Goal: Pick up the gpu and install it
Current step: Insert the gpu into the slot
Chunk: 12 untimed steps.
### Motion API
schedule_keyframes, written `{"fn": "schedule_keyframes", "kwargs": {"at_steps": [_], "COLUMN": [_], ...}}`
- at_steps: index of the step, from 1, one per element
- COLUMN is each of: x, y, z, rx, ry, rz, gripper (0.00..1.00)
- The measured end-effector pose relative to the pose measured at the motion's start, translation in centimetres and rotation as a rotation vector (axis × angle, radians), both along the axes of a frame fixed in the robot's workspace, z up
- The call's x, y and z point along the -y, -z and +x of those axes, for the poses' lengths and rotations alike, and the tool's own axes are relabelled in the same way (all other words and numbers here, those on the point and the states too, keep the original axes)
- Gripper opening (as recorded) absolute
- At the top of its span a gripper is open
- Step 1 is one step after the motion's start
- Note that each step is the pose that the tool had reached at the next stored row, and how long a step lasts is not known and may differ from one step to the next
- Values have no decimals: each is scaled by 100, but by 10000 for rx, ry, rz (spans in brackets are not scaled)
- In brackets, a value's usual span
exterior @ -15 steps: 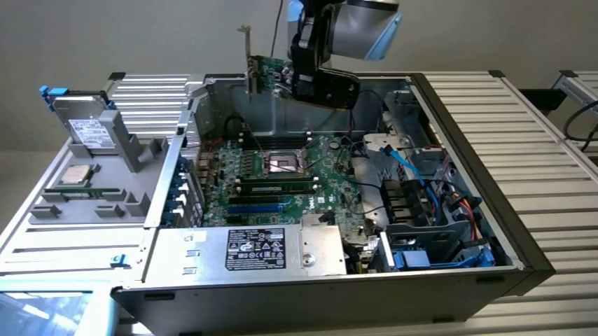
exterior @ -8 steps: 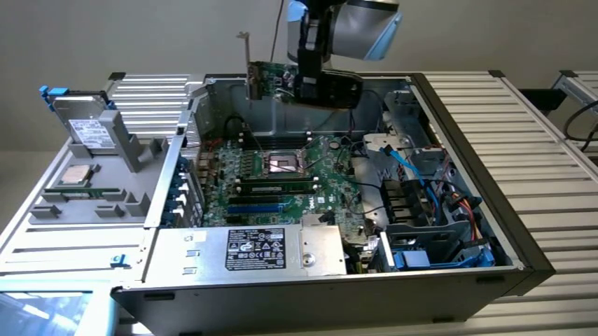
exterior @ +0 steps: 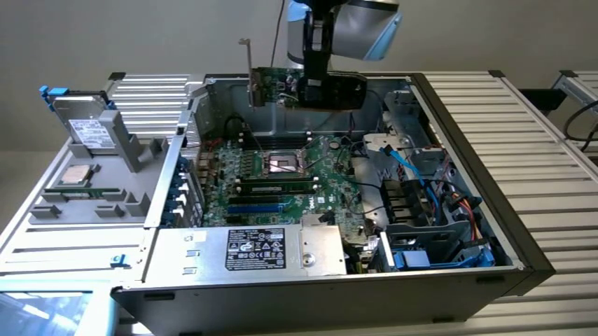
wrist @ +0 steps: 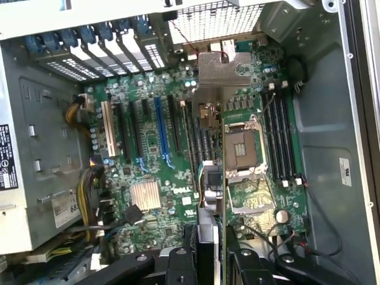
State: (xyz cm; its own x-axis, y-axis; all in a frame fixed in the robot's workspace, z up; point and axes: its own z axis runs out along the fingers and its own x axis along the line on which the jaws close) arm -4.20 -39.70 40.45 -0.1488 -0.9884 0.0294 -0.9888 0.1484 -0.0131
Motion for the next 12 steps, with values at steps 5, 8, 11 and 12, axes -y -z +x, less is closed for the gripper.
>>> {"fn": "schedule_keyframes", "kwargs": {"at_steps": [5, 8, 11, 12], "x": [0, 0, 2, 2], "y": [28, 57, 77, 82], "z": [-22, -62, -95, -105], "rx": [-2, -1, -1, -1], "ry": [-261, -325, -391, -413], "rz": [-36, -37, -43, -46], "gripper": [29, 29, 29, 29]}}
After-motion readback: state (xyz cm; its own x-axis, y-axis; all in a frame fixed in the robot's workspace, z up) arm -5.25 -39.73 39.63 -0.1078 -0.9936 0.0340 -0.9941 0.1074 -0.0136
